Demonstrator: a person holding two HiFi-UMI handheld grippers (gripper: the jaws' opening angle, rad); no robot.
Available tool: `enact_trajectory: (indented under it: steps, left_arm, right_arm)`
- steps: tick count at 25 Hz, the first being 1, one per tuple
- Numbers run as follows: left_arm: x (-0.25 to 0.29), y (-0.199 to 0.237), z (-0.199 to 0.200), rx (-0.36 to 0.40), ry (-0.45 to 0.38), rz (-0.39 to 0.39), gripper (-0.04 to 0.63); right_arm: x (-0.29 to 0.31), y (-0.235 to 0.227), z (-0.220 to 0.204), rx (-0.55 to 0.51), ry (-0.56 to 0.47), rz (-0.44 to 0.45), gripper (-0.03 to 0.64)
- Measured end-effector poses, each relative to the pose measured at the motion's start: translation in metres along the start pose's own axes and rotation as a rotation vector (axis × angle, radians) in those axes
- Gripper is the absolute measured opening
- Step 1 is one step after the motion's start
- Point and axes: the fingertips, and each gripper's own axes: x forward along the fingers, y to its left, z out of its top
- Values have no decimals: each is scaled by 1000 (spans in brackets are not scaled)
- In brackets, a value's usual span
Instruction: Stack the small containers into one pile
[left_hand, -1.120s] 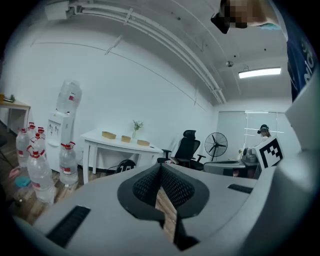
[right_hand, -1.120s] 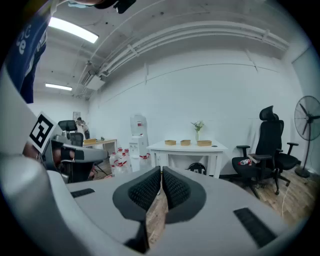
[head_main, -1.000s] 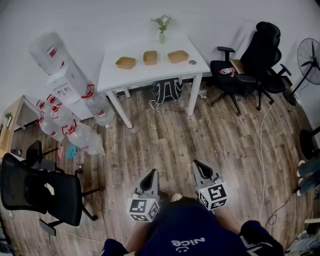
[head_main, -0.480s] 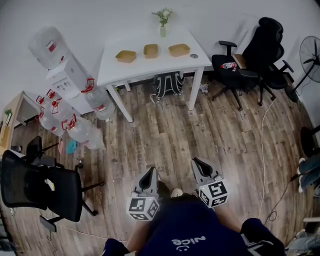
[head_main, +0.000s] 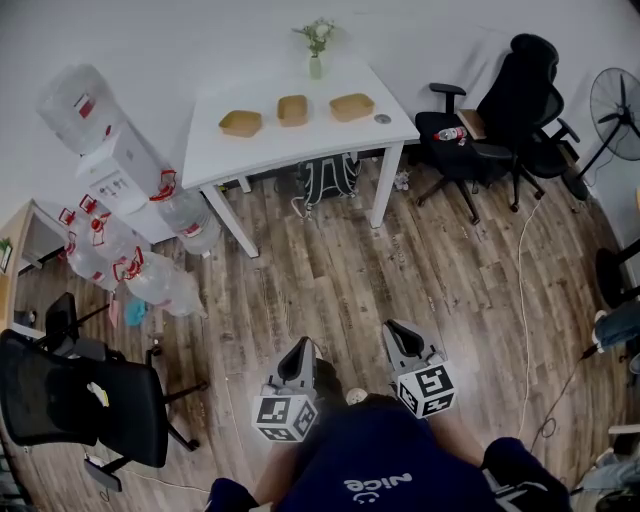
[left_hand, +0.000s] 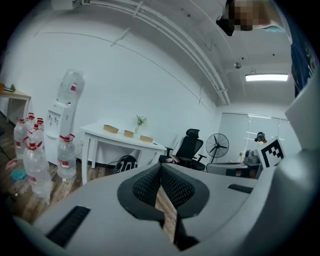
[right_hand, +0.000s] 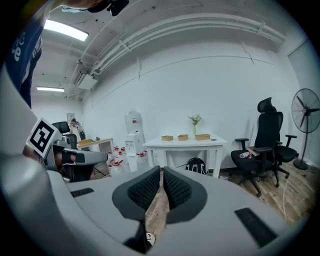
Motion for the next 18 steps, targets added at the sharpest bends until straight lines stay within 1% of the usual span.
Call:
enact_trajectory:
  steps: [4, 8, 12, 14, 18]
  left_arm:
    - [34, 28, 28, 7, -11, -45, 20]
    - [69, 61, 51, 1, -19, -61, 20]
    - [96, 97, 77, 13, -38, -81, 20]
    - [105, 116, 87, 18, -45, -79, 20]
    - [112, 157, 104, 2, -53, -39, 20]
  right_arm:
    - [40, -7, 22, 4, -5, -32, 55]
    - [86, -9, 47, -19, -20, -36, 55]
    - [131, -5, 65, -32, -26, -43, 55]
    - [150, -2, 71, -34, -27, -46, 55]
    - [183, 12, 81, -33, -26, -49, 55]
